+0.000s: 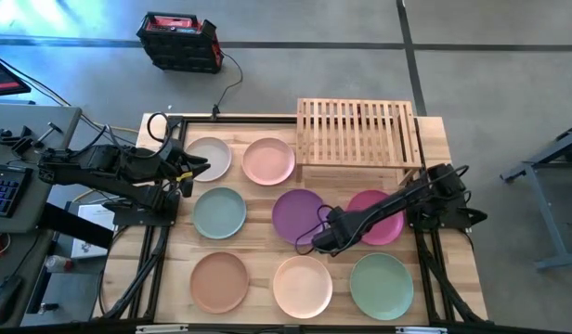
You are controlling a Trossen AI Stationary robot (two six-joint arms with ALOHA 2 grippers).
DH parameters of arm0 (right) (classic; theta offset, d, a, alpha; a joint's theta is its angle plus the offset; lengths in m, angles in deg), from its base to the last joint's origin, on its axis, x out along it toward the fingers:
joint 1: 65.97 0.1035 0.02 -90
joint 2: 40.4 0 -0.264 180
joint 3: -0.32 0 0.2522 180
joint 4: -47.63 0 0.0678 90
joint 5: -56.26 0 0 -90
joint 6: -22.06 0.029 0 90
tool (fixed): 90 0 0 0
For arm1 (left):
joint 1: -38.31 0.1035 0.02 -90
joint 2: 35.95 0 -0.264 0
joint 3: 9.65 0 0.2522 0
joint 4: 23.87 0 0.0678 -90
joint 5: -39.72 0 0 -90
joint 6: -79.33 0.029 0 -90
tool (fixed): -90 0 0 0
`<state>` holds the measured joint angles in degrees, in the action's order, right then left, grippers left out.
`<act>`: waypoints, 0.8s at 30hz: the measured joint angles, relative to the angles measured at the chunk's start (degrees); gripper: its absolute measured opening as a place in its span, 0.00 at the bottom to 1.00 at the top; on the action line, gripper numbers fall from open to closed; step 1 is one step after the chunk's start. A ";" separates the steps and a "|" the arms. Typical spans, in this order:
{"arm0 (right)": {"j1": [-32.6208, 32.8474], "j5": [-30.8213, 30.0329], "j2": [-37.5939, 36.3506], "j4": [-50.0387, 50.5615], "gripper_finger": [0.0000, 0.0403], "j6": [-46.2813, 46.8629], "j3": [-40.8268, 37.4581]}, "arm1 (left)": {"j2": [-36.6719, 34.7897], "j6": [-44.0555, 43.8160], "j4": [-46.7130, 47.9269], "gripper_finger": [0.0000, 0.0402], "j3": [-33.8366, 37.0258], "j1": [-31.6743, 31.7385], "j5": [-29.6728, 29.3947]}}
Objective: Place and stack plates onto a shelf
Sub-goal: Put the pink plate on the shelf
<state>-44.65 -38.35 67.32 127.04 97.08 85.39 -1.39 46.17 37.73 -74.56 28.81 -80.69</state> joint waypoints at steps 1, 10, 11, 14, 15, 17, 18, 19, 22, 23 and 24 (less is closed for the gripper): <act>0.00 -0.06 0.41 0.05 0.32 -0.02 0.00 | 0.00 0.33 0.00 0.22 0.00 0.00 0.00; 0.00 -0.39 3.56 1.59 0.32 0.01 -0.01 | 0.00 0.81 -0.02 0.22 0.02 0.00 0.00; -0.02 -0.58 3.68 1.39 0.32 0.01 -0.21 | 0.00 0.81 -0.02 0.22 0.02 0.00 0.00; -0.06 0.01 3.68 -0.43 0.32 0.21 -1.78 | 0.00 0.83 -0.02 0.22 0.02 0.00 -0.01; -0.07 0.38 3.68 -0.67 0.32 0.77 -2.10 | 0.00 0.83 -0.02 0.22 0.02 -0.01 0.00; -0.07 1.03 3.59 -0.76 0.32 1.72 -2.46 | -0.02 0.83 -0.02 0.22 0.02 0.00 0.00; -0.07 1.21 3.57 -0.81 0.32 2.14 -2.52 | 0.00 0.83 -0.02 0.22 0.02 0.00 0.00; -0.09 1.26 3.55 -0.79 0.32 2.37 -2.54 | 0.00 0.83 -0.02 0.22 0.02 0.00 0.00; -0.09 1.47 3.55 -0.81 0.30 2.39 -2.56 | 0.00 0.85 -0.02 0.22 0.02 -0.02 -0.10; -0.09 1.71 3.57 -0.87 0.28 2.41 -2.60 | 0.00 0.85 -0.02 0.22 0.02 0.00 -0.17; -0.09 1.93 3.57 -0.96 0.25 2.41 -2.60 | 0.00 0.85 -0.02 0.22 0.02 -0.02 -0.17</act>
<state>-44.73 -36.42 70.89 126.08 99.49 82.79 -1.39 47.01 37.70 -74.54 28.79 -80.87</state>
